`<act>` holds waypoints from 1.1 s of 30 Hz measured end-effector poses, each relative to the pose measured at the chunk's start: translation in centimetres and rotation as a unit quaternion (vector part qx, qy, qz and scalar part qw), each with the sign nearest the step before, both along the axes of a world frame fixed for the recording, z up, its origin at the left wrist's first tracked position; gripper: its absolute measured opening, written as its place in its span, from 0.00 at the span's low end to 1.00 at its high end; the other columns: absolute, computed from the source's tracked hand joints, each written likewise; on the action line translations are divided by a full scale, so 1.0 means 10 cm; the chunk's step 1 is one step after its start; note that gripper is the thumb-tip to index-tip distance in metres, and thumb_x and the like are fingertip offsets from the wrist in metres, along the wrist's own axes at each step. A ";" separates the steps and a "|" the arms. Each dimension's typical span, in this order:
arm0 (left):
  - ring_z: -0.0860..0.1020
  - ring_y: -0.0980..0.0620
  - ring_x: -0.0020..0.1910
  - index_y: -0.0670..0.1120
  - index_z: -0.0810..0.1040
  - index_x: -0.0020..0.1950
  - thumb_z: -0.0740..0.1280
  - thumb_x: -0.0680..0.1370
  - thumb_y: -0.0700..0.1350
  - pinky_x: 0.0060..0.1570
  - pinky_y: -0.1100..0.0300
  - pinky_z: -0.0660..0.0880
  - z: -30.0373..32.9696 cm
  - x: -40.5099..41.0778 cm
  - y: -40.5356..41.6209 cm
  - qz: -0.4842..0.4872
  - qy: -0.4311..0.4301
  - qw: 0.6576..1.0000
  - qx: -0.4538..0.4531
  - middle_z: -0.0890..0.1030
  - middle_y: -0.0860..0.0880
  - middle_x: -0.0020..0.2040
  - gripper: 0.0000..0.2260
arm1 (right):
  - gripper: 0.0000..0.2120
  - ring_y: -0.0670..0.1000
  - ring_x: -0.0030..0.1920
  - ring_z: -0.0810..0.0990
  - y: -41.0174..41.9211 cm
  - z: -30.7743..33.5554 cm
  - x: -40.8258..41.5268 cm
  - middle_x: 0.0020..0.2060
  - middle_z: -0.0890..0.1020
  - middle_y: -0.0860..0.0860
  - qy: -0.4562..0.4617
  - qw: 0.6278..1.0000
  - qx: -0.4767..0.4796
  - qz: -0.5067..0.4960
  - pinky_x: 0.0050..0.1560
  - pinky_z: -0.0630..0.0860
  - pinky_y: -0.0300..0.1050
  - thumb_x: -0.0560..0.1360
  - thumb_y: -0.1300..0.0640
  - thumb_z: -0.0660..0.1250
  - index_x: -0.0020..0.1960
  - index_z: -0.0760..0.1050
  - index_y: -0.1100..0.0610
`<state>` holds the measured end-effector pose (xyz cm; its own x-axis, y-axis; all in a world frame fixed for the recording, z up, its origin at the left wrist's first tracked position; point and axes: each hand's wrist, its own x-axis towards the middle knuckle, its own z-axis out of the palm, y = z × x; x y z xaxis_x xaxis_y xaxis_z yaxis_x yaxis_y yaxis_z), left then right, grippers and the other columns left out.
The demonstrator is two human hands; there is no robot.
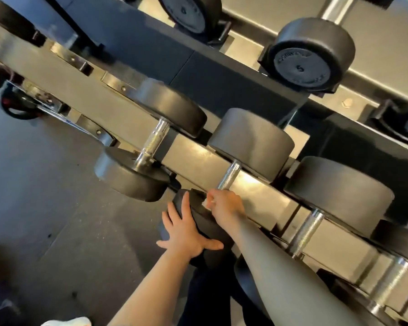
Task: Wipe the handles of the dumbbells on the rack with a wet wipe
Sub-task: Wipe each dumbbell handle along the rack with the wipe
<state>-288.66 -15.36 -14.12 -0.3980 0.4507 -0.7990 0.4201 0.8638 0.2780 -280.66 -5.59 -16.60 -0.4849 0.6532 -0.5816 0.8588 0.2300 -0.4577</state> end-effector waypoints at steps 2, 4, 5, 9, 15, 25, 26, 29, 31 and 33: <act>0.36 0.40 0.76 0.60 0.32 0.75 0.80 0.61 0.57 0.70 0.31 0.51 0.01 -0.02 0.02 0.000 -0.009 1.000 -0.005 0.35 0.47 0.77 0.63 | 0.10 0.55 0.51 0.76 0.03 0.01 -0.04 0.52 0.77 0.55 -0.013 0.999 0.006 0.028 0.42 0.69 0.41 0.79 0.59 0.62 0.59 0.69 0.52; 0.35 0.41 0.76 0.61 0.32 0.75 0.81 0.61 0.57 0.70 0.30 0.50 0.03 -0.03 0.03 0.007 -0.013 1.000 -0.012 0.34 0.47 0.77 0.63 | 0.08 0.54 0.49 0.76 0.04 -0.02 -0.04 0.52 0.78 0.55 -0.015 0.998 0.005 0.060 0.43 0.68 0.40 0.79 0.58 0.61 0.57 0.73 0.53; 0.35 0.41 0.76 0.61 0.32 0.75 0.81 0.61 0.57 0.69 0.29 0.50 0.04 -0.03 0.04 0.011 -0.014 1.000 -0.017 0.34 0.47 0.77 0.63 | 0.07 0.53 0.50 0.76 0.04 -0.03 -0.01 0.51 0.79 0.55 -0.013 0.997 0.001 0.080 0.44 0.68 0.40 0.79 0.57 0.61 0.55 0.75 0.53; 0.35 0.42 0.76 0.62 0.33 0.75 0.81 0.60 0.56 0.68 0.26 0.50 0.06 -0.01 0.04 0.020 -0.013 1.000 -0.019 0.34 0.47 0.78 0.63 | 0.07 0.55 0.56 0.78 0.11 -0.03 0.23 0.53 0.80 0.53 0.011 0.994 -0.043 0.102 0.54 0.76 0.46 0.79 0.55 0.61 0.52 0.78 0.54; 0.37 0.41 0.76 0.62 0.34 0.75 0.81 0.60 0.56 0.69 0.28 0.49 0.04 0.01 0.03 0.023 0.002 1.000 0.001 0.35 0.47 0.78 0.63 | 0.11 0.58 0.54 0.79 0.10 0.04 0.13 0.53 0.79 0.57 -0.011 0.977 0.031 0.209 0.53 0.75 0.49 0.81 0.60 0.56 0.57 0.75 0.59; 0.40 0.42 0.77 0.60 0.35 0.76 0.82 0.58 0.57 0.72 0.33 0.50 0.00 -0.01 0.03 0.023 0.018 0.999 0.015 0.39 0.45 0.78 0.64 | 0.11 0.57 0.52 0.79 0.20 0.15 -0.28 0.51 0.79 0.58 -0.031 0.959 0.049 0.277 0.49 0.76 0.49 0.80 0.64 0.56 0.55 0.75 0.60; 0.40 0.42 0.77 0.60 0.35 0.76 0.81 0.59 0.57 0.72 0.33 0.50 0.00 -0.01 0.03 0.023 0.013 1.000 0.014 0.39 0.45 0.78 0.63 | 0.10 0.57 0.49 0.78 0.22 0.15 -0.16 0.49 0.78 0.58 -0.016 0.963 0.034 0.266 0.47 0.75 0.48 0.80 0.63 0.56 0.53 0.76 0.58; 0.42 0.45 0.77 0.63 0.43 0.76 0.76 0.68 0.59 0.73 0.35 0.47 -0.01 0.00 0.05 0.116 -0.020 0.992 0.038 0.43 0.49 0.79 0.49 | 0.09 0.53 0.51 0.79 0.22 0.04 0.29 0.50 0.80 0.54 0.056 0.984 -0.065 0.157 0.51 0.75 0.44 0.80 0.59 0.59 0.53 0.78 0.57; 0.47 0.46 0.77 0.62 0.51 0.76 0.66 0.76 0.59 0.72 0.35 0.47 -0.03 0.06 0.13 0.227 -0.001 0.971 0.074 0.50 0.51 0.79 0.34 | 0.11 0.49 0.55 0.78 0.19 -0.03 0.48 0.55 0.81 0.51 0.081 0.986 -0.125 0.072 0.54 0.73 0.39 0.80 0.57 0.61 0.58 0.79 0.55; 0.55 0.49 0.76 0.59 0.58 0.76 0.58 0.80 0.57 0.72 0.35 0.47 -0.08 0.20 0.20 0.313 0.099 0.942 0.077 0.58 0.52 0.77 0.24 | 0.12 0.49 0.56 0.77 0.12 -0.12 0.51 0.56 0.80 0.51 0.089 0.987 -0.125 0.042 0.55 0.71 0.37 0.80 0.58 0.61 0.60 0.79 0.55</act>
<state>-286.70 -13.32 -14.95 -0.7579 0.1832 -0.6261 -0.1008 0.9154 0.3898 -275.52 -4.37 -17.76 -0.6402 0.4530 -0.6204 0.7422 0.1566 -0.6516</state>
